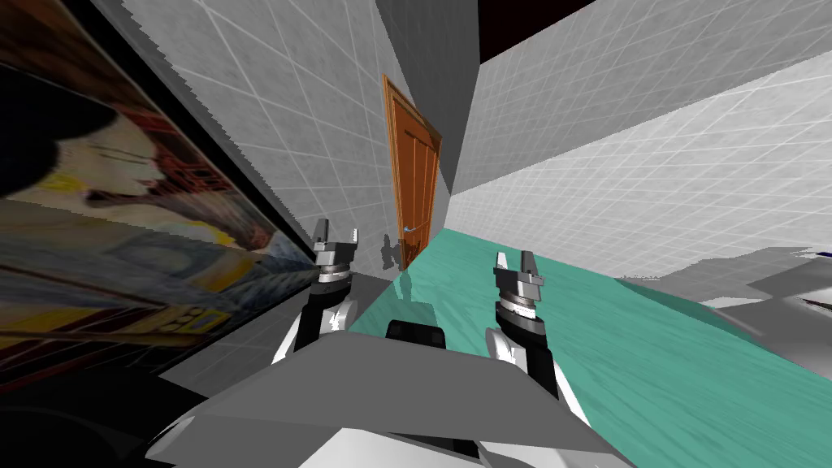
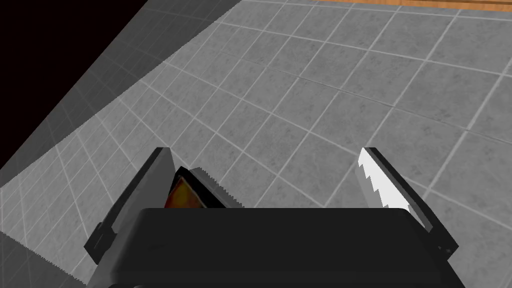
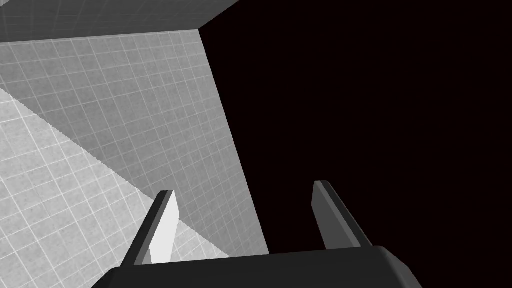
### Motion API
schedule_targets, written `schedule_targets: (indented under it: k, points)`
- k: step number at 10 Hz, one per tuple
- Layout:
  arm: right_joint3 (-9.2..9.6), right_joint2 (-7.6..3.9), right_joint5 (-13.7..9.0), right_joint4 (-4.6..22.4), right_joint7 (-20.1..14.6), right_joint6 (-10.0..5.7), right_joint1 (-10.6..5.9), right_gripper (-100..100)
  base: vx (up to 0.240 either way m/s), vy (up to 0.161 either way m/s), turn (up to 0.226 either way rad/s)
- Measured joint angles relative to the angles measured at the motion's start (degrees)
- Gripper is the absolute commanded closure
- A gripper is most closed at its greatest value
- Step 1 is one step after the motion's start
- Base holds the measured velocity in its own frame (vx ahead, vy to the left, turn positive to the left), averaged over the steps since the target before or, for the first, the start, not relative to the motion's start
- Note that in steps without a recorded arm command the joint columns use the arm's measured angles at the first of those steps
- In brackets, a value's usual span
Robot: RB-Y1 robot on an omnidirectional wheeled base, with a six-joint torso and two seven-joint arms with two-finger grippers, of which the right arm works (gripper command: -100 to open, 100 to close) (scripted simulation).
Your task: Pull the door open
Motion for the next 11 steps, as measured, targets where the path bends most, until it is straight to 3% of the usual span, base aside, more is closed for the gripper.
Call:
schedule_targets:
  k: [11]
  points:
    - [1.06, -2.71, -1.0, 12.5, -1.3, -1.77, -5.34, -100, 0.071, -0.027, 0.144]
